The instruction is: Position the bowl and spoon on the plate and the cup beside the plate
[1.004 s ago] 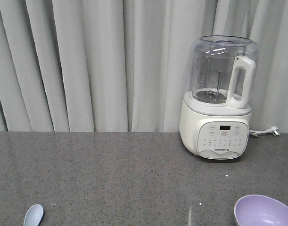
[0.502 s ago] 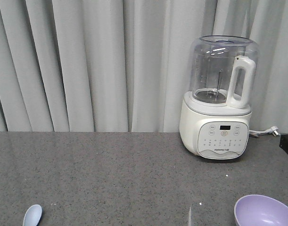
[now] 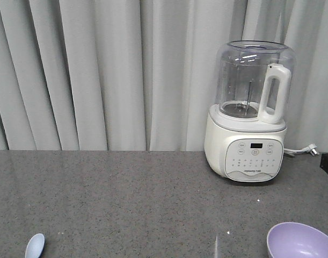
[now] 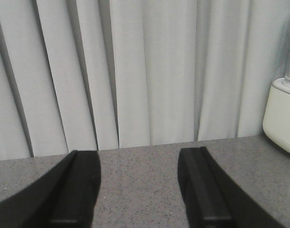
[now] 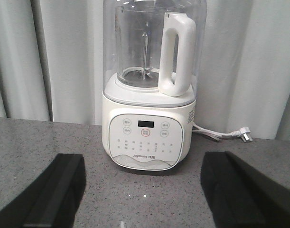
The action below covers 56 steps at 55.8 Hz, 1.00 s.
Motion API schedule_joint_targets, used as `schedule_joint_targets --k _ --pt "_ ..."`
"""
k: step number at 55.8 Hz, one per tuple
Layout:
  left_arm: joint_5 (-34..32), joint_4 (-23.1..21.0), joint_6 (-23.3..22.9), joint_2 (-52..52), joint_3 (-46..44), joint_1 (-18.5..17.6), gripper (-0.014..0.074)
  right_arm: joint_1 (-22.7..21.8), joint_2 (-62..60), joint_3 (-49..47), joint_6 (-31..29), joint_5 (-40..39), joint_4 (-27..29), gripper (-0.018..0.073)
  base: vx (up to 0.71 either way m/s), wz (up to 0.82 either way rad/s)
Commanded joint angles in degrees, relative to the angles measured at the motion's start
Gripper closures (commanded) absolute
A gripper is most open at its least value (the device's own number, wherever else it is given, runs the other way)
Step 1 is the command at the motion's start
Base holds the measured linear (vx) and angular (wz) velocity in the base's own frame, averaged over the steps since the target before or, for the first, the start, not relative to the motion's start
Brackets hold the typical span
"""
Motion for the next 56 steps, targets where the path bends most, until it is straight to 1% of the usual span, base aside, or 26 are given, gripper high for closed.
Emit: schedule_joint_targets --k 1,7,13,23,27,32,38,46,50,56 --pt "-4.95 0.02 0.03 -0.02 -2.07 -0.11 0.0097 -0.22 -0.32 -2.07 -0.12 -5.05 -0.47 0.0013 0.0 0.0" --pt "-4.72 0.02 -0.02 -0.02 -2.07 -0.11 0.0097 -0.22 -0.32 -2.07 -0.12 -5.05 -0.47 0.0013 0.0 0.0" --pt "-3.16 0.02 -0.02 -0.02 -2.07 -0.11 0.0097 -0.22 -0.32 -2.07 -0.12 -5.12 -0.47 0.0013 0.0 0.0" --pt "3.21 -0.1 -0.21 -0.02 -2.79 -0.11 0.0097 -0.22 -0.32 -2.07 -0.12 -5.2 -0.47 0.0013 0.0 0.0" --pt "7.09 -0.15 -1.03 0.18 -4.2 -0.11 0.0097 -0.22 -0.32 -2.07 -0.12 -5.2 -0.47 0.0013 0.0 0.0" --pt "14.08 -0.03 -2.97 1.78 -8.46 -0.11 0.0097 -0.22 -0.32 -2.07 -0.12 -5.4 -0.47 0.0013 0.0 0.0" --pt "24.09 0.58 -3.07 5.65 -14.91 -0.11 0.0097 -0.22 -0.32 -2.07 -0.12 -5.59 -0.47 0.0013 0.0 0.0" --pt "35.24 0.94 -3.13 12.29 -21.51 -0.11 0.0097 -0.22 -0.32 -2.07 0.01 -5.58 -0.47 0.0013 0.0 0.0" --pt "37.8 0.94 -3.13 15.9 -22.94 -0.11 0.0097 -0.22 -0.32 -2.07 0.02 -5.52 -0.47 0.0013 0.0 0.0" --pt "38.7 0.72 -3.13 21.48 -23.07 -0.11 0.0097 -0.22 -0.32 -2.07 0.02 -5.52 -0.47 0.0013 0.0 0.0"
